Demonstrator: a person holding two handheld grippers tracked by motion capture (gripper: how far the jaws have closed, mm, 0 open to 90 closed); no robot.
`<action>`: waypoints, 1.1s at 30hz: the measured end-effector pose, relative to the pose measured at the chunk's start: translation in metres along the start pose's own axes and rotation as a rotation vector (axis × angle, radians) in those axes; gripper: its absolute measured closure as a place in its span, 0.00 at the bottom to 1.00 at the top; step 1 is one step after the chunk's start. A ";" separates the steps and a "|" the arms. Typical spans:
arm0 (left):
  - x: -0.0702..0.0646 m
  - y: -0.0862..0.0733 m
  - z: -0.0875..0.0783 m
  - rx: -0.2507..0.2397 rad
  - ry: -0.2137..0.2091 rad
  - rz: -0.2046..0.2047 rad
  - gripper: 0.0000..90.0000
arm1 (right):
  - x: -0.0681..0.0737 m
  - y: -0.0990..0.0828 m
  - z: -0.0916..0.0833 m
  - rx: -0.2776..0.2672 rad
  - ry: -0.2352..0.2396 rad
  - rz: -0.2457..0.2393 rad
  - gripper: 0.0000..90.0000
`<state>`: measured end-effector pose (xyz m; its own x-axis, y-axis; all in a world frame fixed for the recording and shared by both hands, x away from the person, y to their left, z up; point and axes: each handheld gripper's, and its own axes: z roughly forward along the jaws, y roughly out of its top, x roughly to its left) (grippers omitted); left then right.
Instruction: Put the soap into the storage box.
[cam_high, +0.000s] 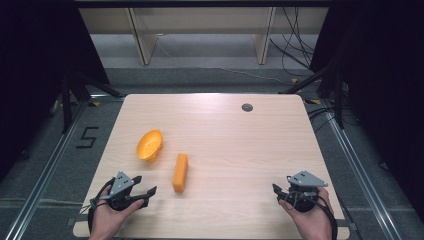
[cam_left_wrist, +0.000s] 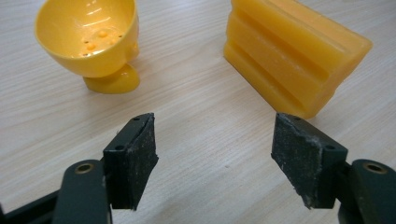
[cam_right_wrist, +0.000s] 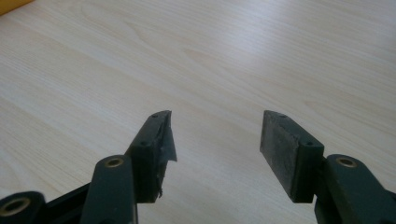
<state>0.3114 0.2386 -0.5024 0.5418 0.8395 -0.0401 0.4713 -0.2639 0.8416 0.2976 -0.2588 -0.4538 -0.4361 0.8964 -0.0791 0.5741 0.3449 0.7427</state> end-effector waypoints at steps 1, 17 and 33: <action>-0.001 0.000 0.001 -0.001 -0.003 -0.016 0.33 | 0.000 0.000 0.000 0.001 0.001 0.003 0.49; -0.016 0.016 0.000 -0.011 -0.037 -0.019 0.32 | 0.001 -0.002 0.005 0.012 0.014 -0.006 0.49; -0.027 0.017 0.004 0.020 -0.098 -0.015 0.28 | -0.001 -0.002 0.004 0.015 -0.004 0.018 0.49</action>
<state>0.3077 0.2096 -0.4896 0.5997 0.7931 -0.1061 0.4929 -0.2617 0.8298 0.2999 -0.2596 -0.4575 -0.4227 0.9037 -0.0684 0.5924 0.3327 0.7338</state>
